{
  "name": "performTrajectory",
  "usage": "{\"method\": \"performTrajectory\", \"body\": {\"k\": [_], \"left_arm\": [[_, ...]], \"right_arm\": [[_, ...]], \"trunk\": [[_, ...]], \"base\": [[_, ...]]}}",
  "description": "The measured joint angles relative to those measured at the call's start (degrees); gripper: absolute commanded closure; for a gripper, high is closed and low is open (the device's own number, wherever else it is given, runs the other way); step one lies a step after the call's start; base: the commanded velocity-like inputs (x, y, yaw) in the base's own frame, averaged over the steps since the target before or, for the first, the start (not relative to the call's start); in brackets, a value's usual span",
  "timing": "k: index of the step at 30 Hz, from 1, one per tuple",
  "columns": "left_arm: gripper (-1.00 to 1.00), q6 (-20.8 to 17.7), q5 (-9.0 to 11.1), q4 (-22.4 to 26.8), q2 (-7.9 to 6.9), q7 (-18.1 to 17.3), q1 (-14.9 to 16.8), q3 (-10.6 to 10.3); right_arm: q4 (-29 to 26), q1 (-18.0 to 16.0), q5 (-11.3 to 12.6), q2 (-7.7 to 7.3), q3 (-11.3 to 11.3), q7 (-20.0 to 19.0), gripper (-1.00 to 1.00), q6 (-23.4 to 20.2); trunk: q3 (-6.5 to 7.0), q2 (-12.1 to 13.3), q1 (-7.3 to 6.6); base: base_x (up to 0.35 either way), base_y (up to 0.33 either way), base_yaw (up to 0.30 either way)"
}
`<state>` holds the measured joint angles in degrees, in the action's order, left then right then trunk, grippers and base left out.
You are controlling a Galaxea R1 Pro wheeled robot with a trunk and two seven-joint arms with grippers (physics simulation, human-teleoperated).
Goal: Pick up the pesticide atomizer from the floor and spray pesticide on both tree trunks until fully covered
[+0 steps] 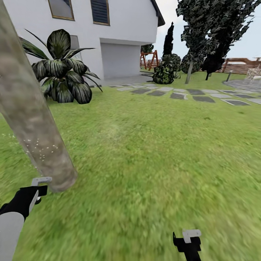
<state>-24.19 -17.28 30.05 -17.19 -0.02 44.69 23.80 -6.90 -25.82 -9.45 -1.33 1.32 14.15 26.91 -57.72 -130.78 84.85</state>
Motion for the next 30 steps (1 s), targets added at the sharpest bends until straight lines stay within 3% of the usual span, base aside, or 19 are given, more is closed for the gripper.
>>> {"method": "performTrajectory", "body": {"k": [10, 26, 30], "left_arm": [[1.0, 0.0, -0.1, -0.5, 0.02, 0.2, -0.2, 0.0], [1.0, 0.0, 0.0, -0.5, 0.08, 0.3, -0.5, 0.1], [1.0, 0.0, 0.0, -0.5, 0.07, 0.2, -0.5, 0.1]], "right_arm": [[0.0, 0.0, 0.0, 0.02, 0.0, 0.0, -1.0, 0.0], [0.0, 0.0, 0.0, 0.01, 0.0, 0.0, -1.0, 0.0], [0.0, 0.0, 0.0, 0.02, 0.0, 0.0, -1.0, 0.0]], "trunk": [[0.0, 0.0, 0.02], [0.0, 0.0, 0.01], [0.0, 0.0, 0.0]], "base": [[0.04, -0.264, 0.268], [0.062, -0.272, 0.017], [0.174, -0.245, 0.204]]}}
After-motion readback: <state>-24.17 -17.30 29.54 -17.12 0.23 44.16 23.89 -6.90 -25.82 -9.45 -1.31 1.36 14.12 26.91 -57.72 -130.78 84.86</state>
